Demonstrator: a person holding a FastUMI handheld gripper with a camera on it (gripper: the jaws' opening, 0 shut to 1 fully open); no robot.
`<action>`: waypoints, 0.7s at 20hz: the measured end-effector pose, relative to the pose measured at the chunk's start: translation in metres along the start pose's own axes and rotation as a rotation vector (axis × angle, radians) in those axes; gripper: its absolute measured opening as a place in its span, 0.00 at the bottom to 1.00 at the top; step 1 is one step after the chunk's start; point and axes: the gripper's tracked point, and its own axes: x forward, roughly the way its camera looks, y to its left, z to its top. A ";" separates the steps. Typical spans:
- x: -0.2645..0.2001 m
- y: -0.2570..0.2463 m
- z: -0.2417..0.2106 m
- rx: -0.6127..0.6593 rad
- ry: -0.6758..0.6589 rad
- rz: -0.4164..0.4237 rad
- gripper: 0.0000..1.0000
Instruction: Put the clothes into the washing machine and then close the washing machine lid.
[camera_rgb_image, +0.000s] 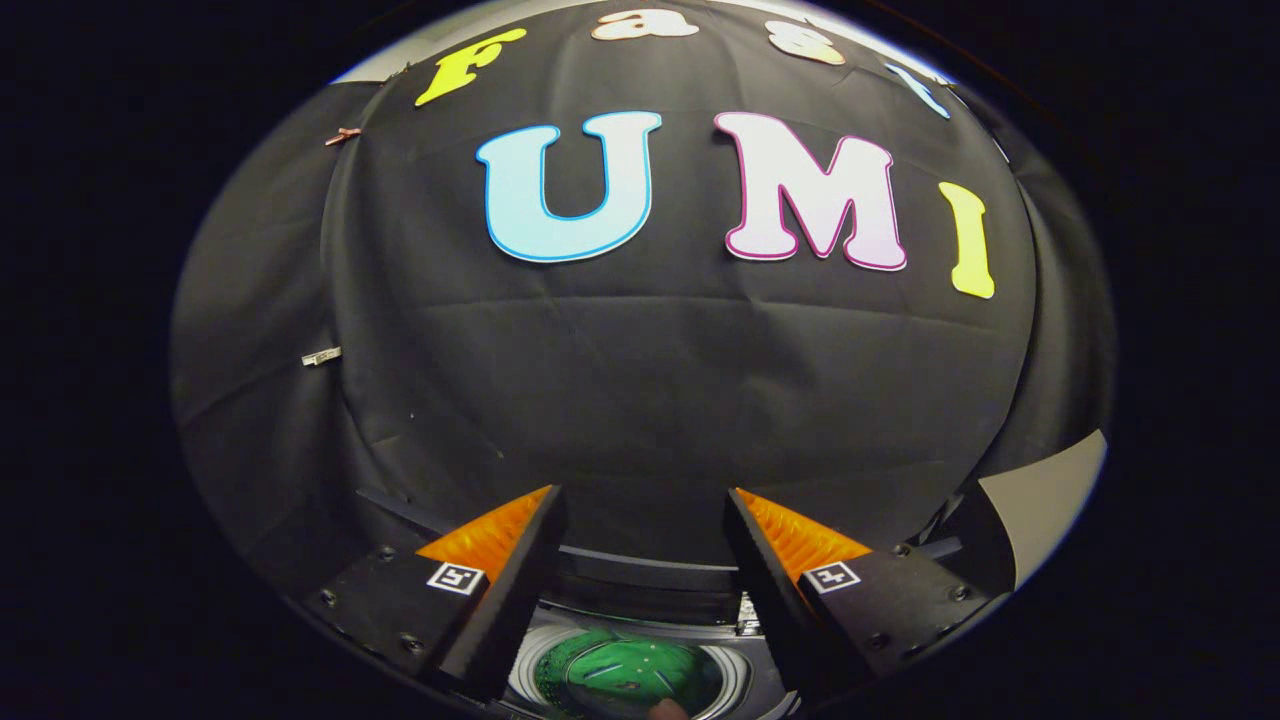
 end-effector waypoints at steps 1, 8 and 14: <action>-0.003 0.001 -0.001 0.000 -0.004 0.000 1.00; -0.025 0.006 -0.014 0.001 -0.035 0.003 1.00; -0.047 0.011 -0.031 -0.002 -0.077 0.009 1.00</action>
